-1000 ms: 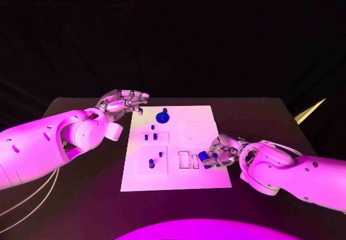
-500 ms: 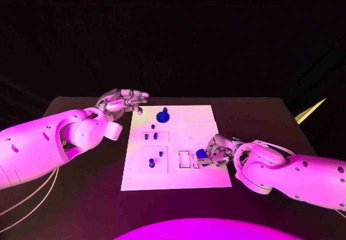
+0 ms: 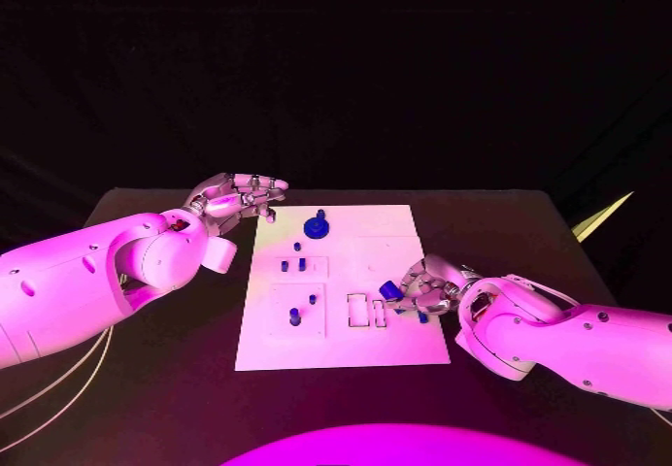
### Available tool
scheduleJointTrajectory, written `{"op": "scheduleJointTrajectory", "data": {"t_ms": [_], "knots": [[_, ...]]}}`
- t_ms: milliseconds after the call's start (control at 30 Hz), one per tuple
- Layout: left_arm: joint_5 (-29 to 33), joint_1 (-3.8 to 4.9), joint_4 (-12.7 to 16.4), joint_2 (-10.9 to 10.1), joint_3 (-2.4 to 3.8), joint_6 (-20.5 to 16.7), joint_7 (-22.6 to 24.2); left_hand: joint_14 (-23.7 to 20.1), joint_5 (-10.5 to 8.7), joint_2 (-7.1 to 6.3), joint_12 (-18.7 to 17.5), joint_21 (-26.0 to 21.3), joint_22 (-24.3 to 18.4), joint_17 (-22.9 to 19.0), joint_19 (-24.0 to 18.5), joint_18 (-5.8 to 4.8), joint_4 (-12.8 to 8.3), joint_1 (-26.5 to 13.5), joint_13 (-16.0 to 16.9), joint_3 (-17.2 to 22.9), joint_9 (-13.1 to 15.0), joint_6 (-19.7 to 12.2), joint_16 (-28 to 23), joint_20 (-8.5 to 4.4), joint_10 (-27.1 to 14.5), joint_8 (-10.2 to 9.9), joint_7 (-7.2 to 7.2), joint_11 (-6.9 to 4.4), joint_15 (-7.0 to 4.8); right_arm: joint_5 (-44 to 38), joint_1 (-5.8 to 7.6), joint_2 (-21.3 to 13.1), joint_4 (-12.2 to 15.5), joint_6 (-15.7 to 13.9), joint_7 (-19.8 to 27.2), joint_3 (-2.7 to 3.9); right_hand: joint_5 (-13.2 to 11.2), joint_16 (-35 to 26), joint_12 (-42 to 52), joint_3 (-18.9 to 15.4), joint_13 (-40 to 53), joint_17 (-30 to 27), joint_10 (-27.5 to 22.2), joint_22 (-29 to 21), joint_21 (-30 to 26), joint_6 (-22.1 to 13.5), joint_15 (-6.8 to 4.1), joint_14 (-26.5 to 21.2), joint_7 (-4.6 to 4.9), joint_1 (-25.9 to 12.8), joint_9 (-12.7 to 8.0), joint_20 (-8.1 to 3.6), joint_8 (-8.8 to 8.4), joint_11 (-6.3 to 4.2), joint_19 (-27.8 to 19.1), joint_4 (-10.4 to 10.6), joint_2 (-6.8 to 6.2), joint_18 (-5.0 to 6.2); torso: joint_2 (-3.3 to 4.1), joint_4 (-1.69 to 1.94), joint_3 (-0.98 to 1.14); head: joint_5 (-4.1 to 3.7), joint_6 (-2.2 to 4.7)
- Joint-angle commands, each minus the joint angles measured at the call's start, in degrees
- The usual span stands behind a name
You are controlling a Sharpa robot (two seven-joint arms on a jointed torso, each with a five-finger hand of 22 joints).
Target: Assemble the parts on the task board
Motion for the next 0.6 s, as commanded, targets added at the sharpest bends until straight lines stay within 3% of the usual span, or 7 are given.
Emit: {"op": "scheduleJointTrajectory", "data": {"t_ms": [33, 300, 600], "knots": [[0.00, 0.02, 0.03, 0.08, 0.03, 0.14, 0.03, 0.54, -0.06, 0.10, 0.49, -0.71, -0.65, 0.91, 0.92, -1.73, -0.27, -1.41, 0.98, 0.21, 1.22, -0.34, -0.84, -0.08, 0.22, 1.26, -0.04, -0.31, -0.21, 3.50, 0.81, -0.59, 1.28, -1.31, 0.43, 0.07, 0.18, 0.97, 0.64, 1.86, 7.34, 12.41, 2.35, 15.20, 1.16, 2.37, -0.59, 6.03, -1.35, 2.22, 2.90, -0.40, 2.57, -0.74, 6.10, -0.33, 2.63, -1.61, -0.02, 0.02, -0.04, -0.06, -0.05], [0.01, 0.02, -0.03, 0.20, 0.02, 0.15, -0.01, 0.55, -0.05, 0.11, 0.47, -0.75, -0.67, 0.98, 0.93, -1.73, -0.21, -1.49, 1.00, 0.21, 1.28, -0.39, -0.88, -0.08, 0.20, 1.27, -0.04, -0.31, -0.20, 9.02, 1.97, -0.33, 2.84, -1.96, 1.08, 0.09, 0.17, 0.84, 0.23, 2.15, 7.01, 12.10, 2.14, 15.09, 0.72, 2.49, -0.71, 5.96, -1.45, 2.70, 2.96, -0.52, 2.65, -0.86, 6.02, -0.43, 2.57, -1.52, 0.06, 0.16, -0.06, -0.15, 0.32], [0.01, 0.02, -0.04, 0.29, 0.00, 0.19, -0.05, 0.55, -0.05, 0.11, 0.47, -0.75, -0.67, 0.98, 0.93, -1.73, -0.21, -1.49, 1.00, 0.21, 1.28, -0.39, -0.88, -0.08, 0.20, 1.27, -0.04, -0.31, -0.20, 10.54, 1.83, 2.27, 1.92, 0.99, 0.84, 0.06, 0.08, 0.84, 0.06, 2.06, 6.98, 12.12, 2.12, 15.11, 0.81, 2.39, -0.69, 5.96, -1.31, 1.90, 2.97, -0.59, 2.58, -0.77, 6.03, -0.01, 2.57, -1.54, 0.06, 0.17, -0.11, -0.06, -0.04]]}}
